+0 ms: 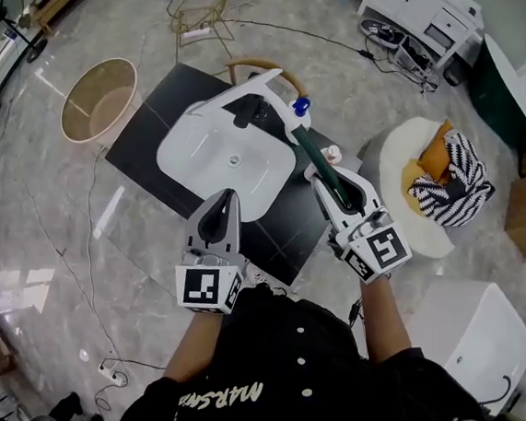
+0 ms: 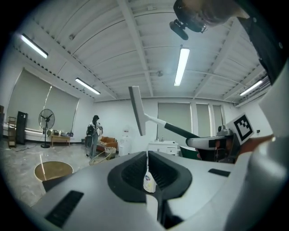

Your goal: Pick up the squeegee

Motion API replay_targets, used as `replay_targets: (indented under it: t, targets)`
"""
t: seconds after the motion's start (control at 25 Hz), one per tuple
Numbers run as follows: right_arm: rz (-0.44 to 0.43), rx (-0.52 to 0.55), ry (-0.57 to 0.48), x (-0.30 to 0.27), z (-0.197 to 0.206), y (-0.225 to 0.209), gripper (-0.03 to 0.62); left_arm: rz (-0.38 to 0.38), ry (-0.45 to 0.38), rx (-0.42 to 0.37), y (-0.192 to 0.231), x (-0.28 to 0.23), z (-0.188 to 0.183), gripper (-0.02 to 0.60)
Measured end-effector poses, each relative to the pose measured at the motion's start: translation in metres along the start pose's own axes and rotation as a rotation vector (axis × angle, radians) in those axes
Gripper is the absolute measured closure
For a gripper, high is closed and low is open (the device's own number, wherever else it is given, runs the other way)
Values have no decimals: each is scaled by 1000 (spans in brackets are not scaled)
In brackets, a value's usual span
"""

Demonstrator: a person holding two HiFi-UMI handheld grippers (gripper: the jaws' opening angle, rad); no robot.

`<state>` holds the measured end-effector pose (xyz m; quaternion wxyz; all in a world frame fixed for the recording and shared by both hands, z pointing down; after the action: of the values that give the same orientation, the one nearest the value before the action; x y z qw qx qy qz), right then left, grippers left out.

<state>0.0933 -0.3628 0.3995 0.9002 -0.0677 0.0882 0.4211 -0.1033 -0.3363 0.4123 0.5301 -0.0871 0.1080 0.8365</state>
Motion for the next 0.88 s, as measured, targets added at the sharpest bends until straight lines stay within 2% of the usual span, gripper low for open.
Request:
replay_targets:
  t: [0.32, 0.68, 0.88]
  targets:
    - [59, -10, -122, 38, -32, -1, 513, 24, -73, -36, -12, -1, -33, 560]
    - [108, -96, -349, 83, -58, -12, 513, 33, -115, -56, -17, -2, -55, 560]
    - [112, -93, -389, 92, -64, -17, 513, 36, -130, -64, -17, 1, -60, 560]
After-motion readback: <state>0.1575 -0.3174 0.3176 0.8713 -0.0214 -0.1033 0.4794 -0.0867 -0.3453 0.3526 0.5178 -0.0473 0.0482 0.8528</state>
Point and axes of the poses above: the fingertips, and each gripper's own axes: x backward along the fingers, y to its left, z out of its underside, the point moved 4 cm from there along x, backward along the fingers, and after that the axes turned 11 degrees about y, right-handed, at the moved point
